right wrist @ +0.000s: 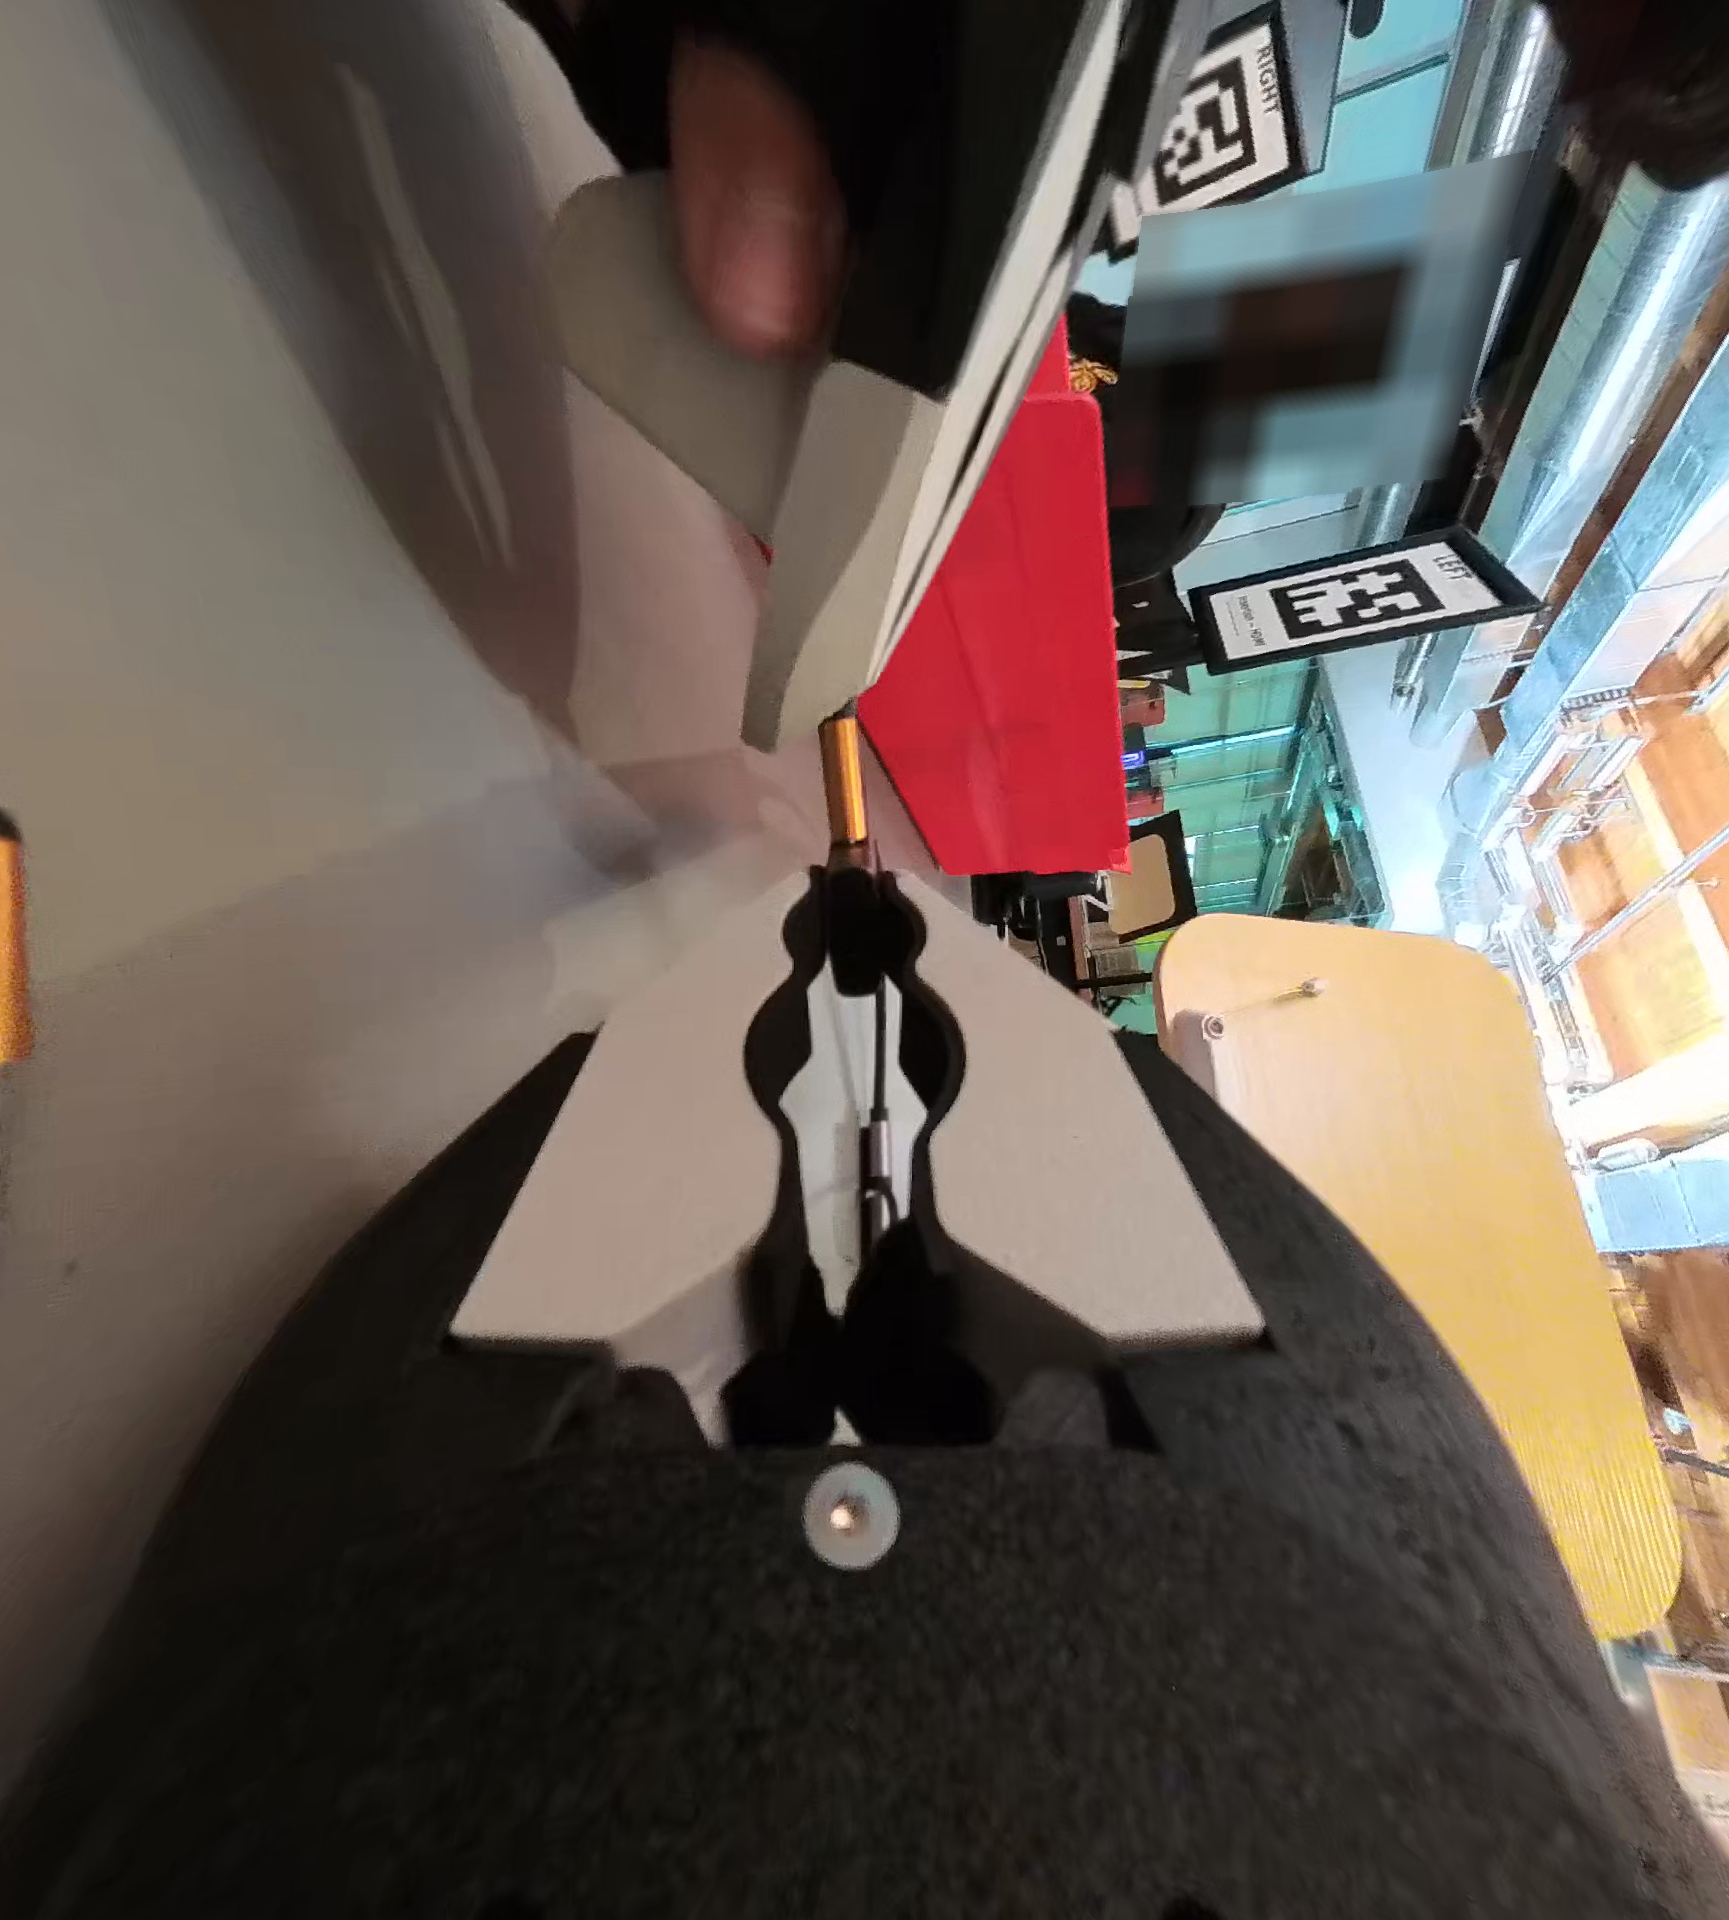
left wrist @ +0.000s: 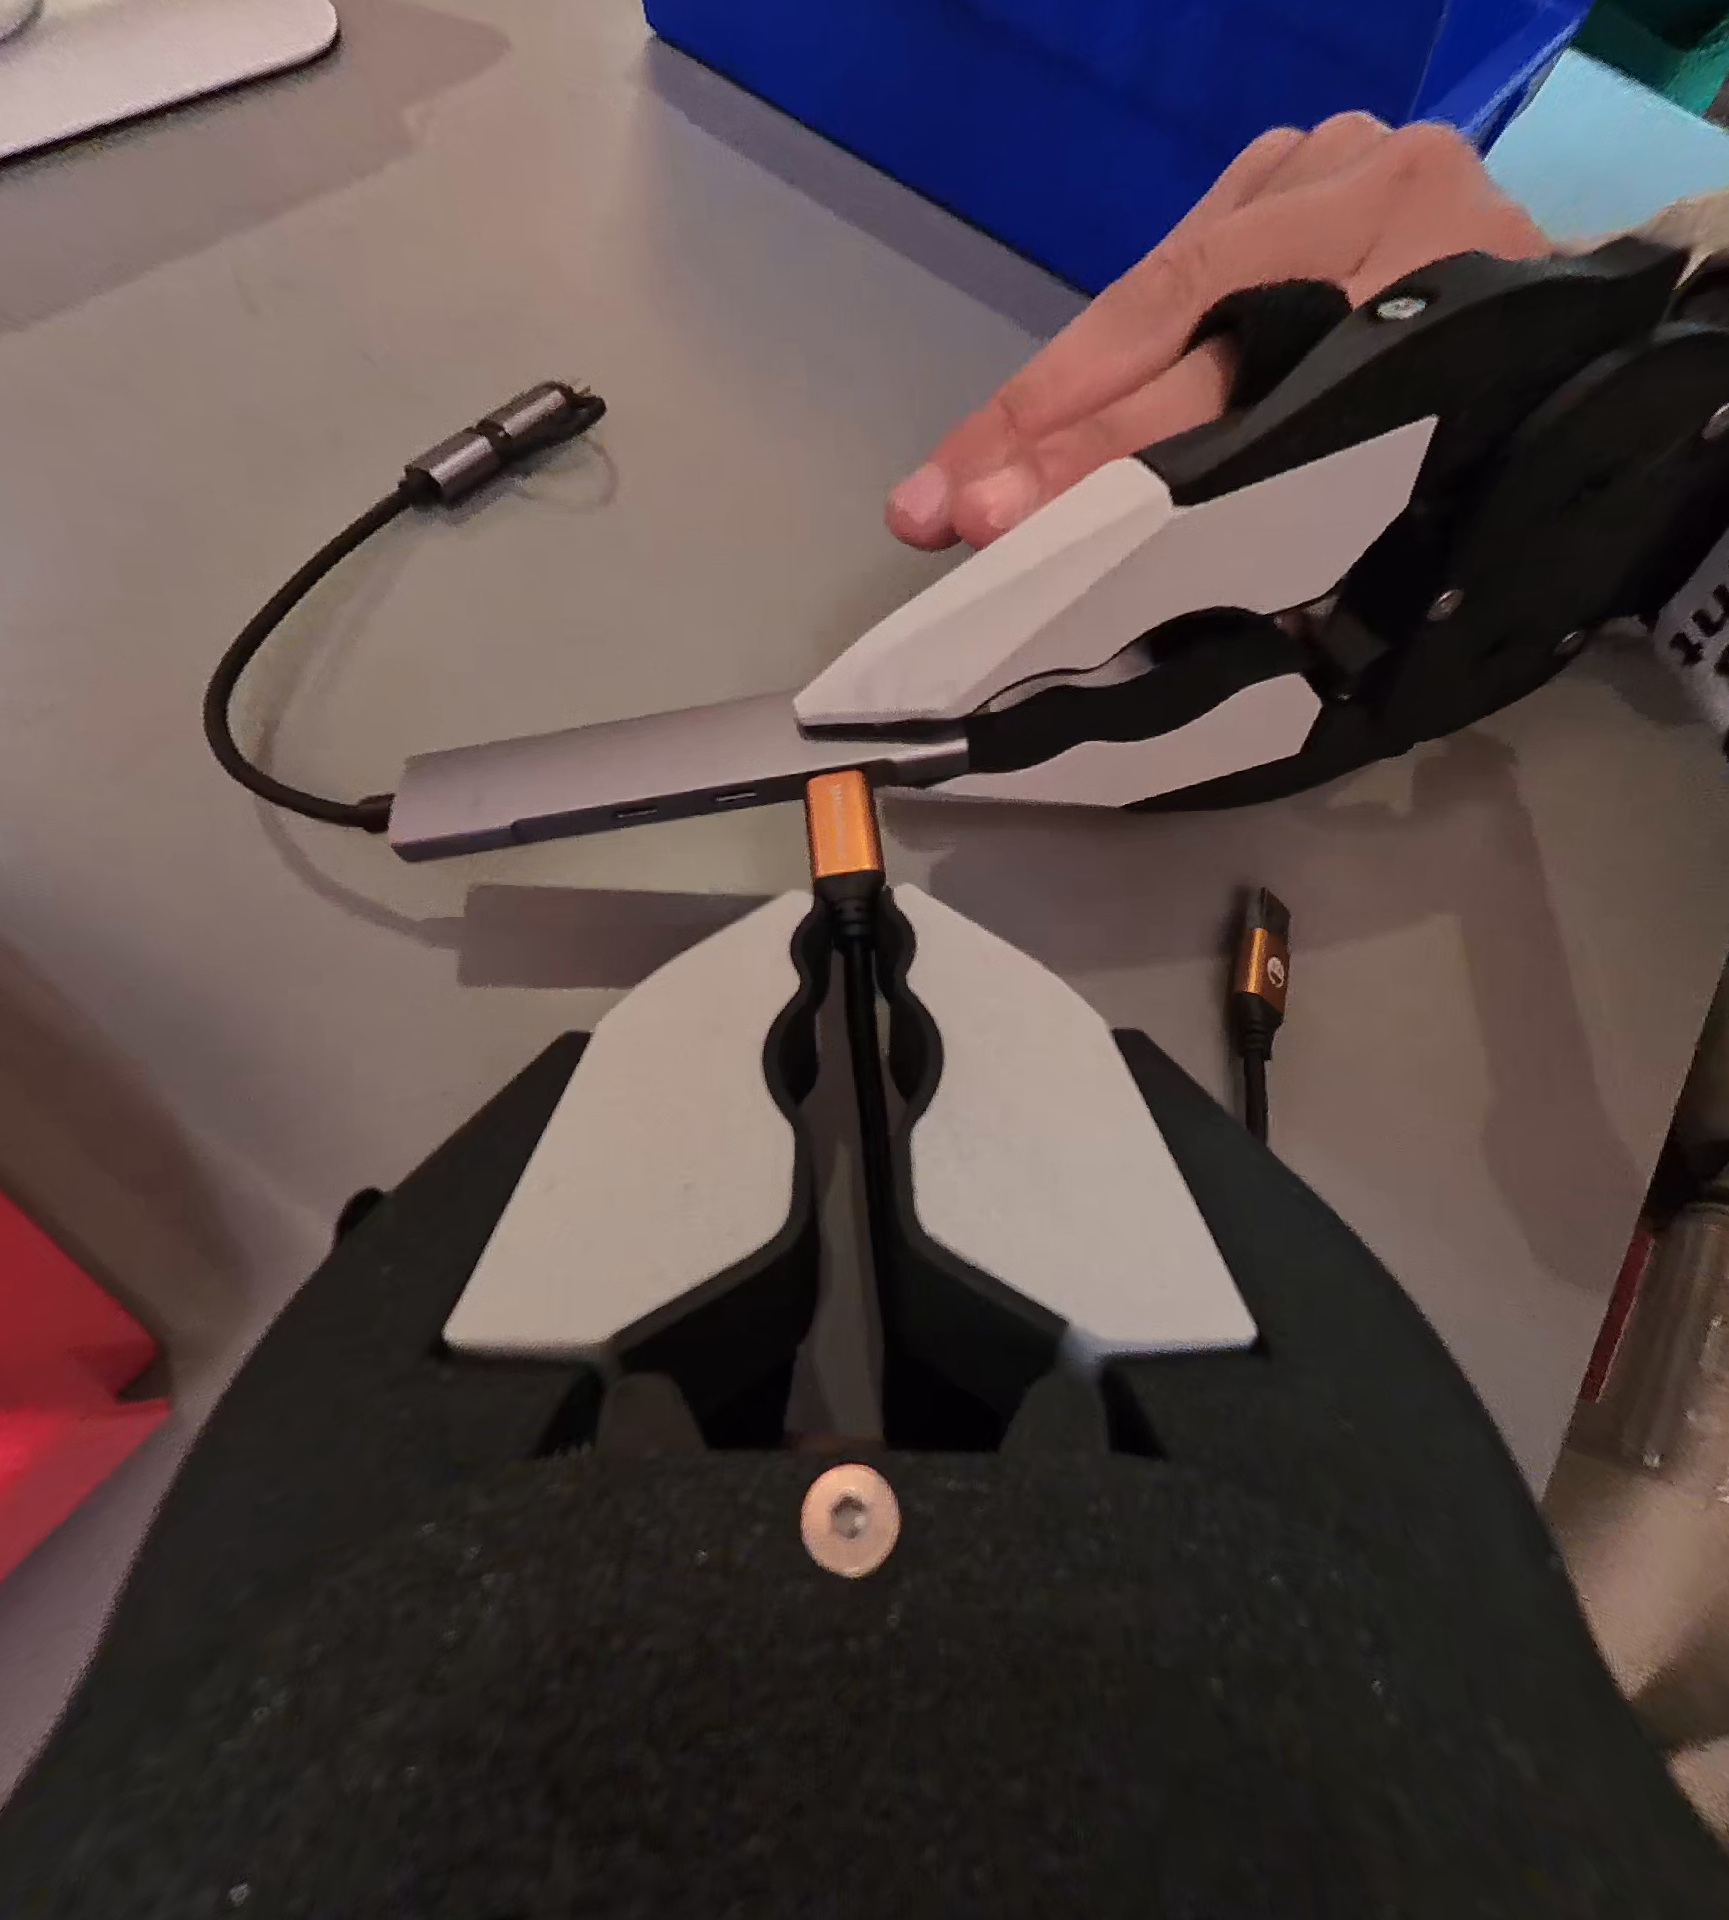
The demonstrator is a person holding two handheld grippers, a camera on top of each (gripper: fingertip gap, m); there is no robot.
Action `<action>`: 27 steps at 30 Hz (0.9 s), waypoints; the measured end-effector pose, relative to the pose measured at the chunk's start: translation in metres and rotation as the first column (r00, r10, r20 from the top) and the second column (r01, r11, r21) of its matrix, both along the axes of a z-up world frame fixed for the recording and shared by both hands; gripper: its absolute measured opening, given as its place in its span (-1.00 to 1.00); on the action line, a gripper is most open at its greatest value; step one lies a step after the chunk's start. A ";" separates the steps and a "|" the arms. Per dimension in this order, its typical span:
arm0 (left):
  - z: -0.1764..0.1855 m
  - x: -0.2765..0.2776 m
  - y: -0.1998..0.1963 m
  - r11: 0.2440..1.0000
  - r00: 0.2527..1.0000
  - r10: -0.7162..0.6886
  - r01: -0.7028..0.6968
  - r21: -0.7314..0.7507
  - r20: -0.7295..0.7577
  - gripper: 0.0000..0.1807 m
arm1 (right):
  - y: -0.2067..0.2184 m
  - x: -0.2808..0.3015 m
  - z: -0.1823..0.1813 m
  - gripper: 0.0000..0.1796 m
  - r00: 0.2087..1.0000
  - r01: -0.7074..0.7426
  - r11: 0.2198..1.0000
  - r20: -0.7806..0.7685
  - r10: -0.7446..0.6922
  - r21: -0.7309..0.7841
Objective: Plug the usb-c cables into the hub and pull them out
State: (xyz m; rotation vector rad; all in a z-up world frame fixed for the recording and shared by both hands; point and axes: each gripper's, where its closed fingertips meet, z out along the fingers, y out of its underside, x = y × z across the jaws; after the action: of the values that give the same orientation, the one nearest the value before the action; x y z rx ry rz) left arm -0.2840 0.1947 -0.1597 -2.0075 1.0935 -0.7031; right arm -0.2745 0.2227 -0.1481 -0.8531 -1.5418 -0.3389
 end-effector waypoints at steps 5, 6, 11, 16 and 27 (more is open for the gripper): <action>0.055 -0.021 0.005 0.985 0.959 0.161 -0.172 0.026 0.232 -0.56 | 0.010 0.014 0.027 -0.91 0.994 0.076 0.997 -0.072 -0.078 -0.035; 0.084 -0.029 0.002 0.974 0.918 0.200 -0.225 0.033 0.343 -0.58 | 0.013 0.021 0.038 -0.91 0.989 0.106 0.993 -0.097 -0.111 -0.058; 0.119 -0.078 -0.011 0.906 0.877 0.275 -0.373 0.198 0.394 -0.63 | 0.016 0.080 0.132 -0.91 0.926 0.273 0.956 -0.238 -0.292 -0.111; 0.032 -0.076 -0.019 0.946 0.957 0.266 -0.282 0.158 0.115 -0.71 | 0.023 0.173 0.247 -0.91 0.807 0.342 0.898 -0.404 -0.431 -0.276; 0.023 -0.043 -0.036 0.959 0.989 0.147 -0.136 0.249 -0.028 -0.71 | 0.080 0.325 0.285 -0.91 0.626 0.122 0.616 -0.421 -0.656 -0.778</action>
State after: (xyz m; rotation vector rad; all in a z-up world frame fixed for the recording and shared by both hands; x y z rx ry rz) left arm -0.3266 0.1592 -0.1370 -1.8735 0.9991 -0.4251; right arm 0.0504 0.3029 0.1366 -1.7454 -0.6843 0.2637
